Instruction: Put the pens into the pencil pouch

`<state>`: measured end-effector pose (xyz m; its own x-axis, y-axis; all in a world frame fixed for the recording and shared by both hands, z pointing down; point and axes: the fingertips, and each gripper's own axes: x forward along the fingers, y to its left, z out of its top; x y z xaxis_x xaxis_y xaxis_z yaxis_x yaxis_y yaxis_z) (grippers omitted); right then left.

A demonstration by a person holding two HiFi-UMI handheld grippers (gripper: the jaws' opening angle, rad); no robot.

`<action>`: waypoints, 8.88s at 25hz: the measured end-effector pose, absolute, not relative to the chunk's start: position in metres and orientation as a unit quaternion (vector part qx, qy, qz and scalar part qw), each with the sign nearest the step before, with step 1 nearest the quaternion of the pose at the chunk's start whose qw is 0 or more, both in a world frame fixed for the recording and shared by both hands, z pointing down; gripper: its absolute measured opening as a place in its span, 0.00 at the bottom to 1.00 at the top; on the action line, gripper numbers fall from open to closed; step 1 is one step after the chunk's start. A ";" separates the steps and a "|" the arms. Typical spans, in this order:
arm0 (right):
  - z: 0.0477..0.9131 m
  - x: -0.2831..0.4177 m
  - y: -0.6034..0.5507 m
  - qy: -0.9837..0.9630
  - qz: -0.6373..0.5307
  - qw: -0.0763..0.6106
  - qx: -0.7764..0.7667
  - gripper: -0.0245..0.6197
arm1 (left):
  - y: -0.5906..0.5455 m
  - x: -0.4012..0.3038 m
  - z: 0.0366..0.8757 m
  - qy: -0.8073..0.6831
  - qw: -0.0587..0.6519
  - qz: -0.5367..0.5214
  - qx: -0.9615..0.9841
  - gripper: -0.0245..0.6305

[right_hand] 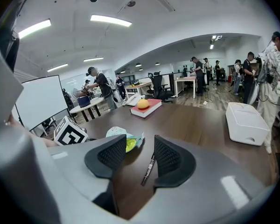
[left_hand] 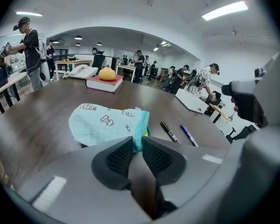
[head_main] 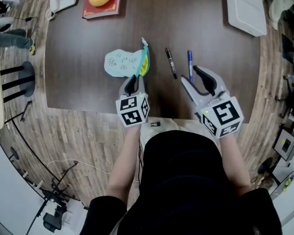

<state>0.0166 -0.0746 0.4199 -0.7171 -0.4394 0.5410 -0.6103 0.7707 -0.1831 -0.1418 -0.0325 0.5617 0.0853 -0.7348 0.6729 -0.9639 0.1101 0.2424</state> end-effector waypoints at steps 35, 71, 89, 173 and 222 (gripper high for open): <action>0.415 0.014 -0.087 -0.916 0.202 0.204 0.280 0.31 | -0.052 -0.175 0.457 -0.677 0.367 0.002 0.638 0.11; 0.517 0.011 -0.058 -0.881 0.201 0.322 0.284 0.31 | -0.045 -0.153 0.423 -0.642 0.369 -0.043 0.671 0.11; 0.590 -0.003 -0.064 -0.840 0.236 0.387 0.298 0.30 | -0.044 -0.159 0.427 -0.637 0.369 -0.030 0.676 0.11; 0.449 -0.016 -0.077 -0.899 0.152 0.361 0.194 0.11 | -0.042 -0.146 0.430 -0.645 0.360 -0.029 0.674 0.11; 0.462 -0.028 -0.051 -0.827 -0.061 0.559 -0.005 0.11 | -0.031 -0.129 0.433 -0.629 0.368 -0.023 0.684 0.11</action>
<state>-0.0285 -0.0514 0.4622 -0.3755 -0.0599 0.9249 0.0770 0.9924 0.0955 -0.1291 -0.0306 0.4331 0.2068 -0.8783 0.4310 -0.8438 0.0629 0.5330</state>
